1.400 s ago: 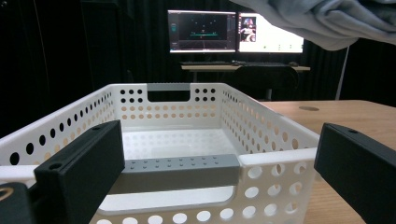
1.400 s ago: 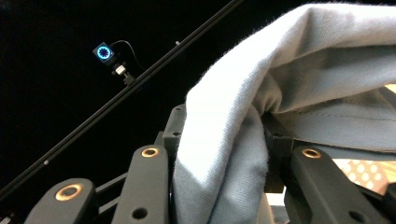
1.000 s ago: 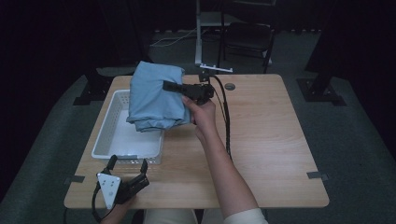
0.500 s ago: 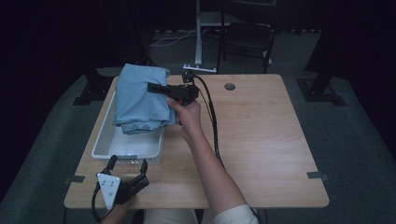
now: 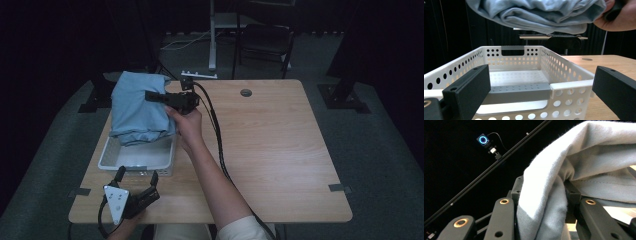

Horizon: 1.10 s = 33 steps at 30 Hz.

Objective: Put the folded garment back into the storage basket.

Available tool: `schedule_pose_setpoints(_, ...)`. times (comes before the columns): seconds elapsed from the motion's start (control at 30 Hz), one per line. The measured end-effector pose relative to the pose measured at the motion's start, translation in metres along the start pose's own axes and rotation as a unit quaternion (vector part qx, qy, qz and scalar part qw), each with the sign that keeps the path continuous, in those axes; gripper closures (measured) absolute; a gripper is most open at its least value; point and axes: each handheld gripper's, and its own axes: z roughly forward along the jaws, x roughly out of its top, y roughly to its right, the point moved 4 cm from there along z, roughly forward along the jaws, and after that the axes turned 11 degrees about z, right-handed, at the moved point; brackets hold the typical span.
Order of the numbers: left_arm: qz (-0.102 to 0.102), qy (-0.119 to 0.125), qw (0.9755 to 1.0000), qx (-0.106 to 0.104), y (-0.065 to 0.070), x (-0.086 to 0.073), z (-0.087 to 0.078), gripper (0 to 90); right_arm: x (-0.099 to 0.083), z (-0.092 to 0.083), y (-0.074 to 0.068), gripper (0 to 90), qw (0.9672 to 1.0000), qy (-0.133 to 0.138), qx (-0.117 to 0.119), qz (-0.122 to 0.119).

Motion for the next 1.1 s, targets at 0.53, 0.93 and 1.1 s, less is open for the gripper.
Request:
schedule_pose_setpoints(0.53, 0.0, -0.001, 1.0, -0.005, -0.001, 0.0, -0.001, 3.0, -0.005, 0.03, 0.001, 63.6, 0.9998, -0.008, 0.01, 0.012)
schedule_pose_setpoints(0.93, 0.0, -0.003, 1.0, -0.005, -0.001, 0.0, 0.0, 3.0, -0.015, 0.034, 0.022, 63.6, 0.9994, -0.013, -0.009, 0.03)
schedule_pose_setpoints(1.1, 0.0, -0.002, 1.0, -0.005, -0.001, 0.0, 0.0, 3.0, -0.022, 0.038, 0.031, 63.6, 0.9989, -0.018, -0.02, 0.038)
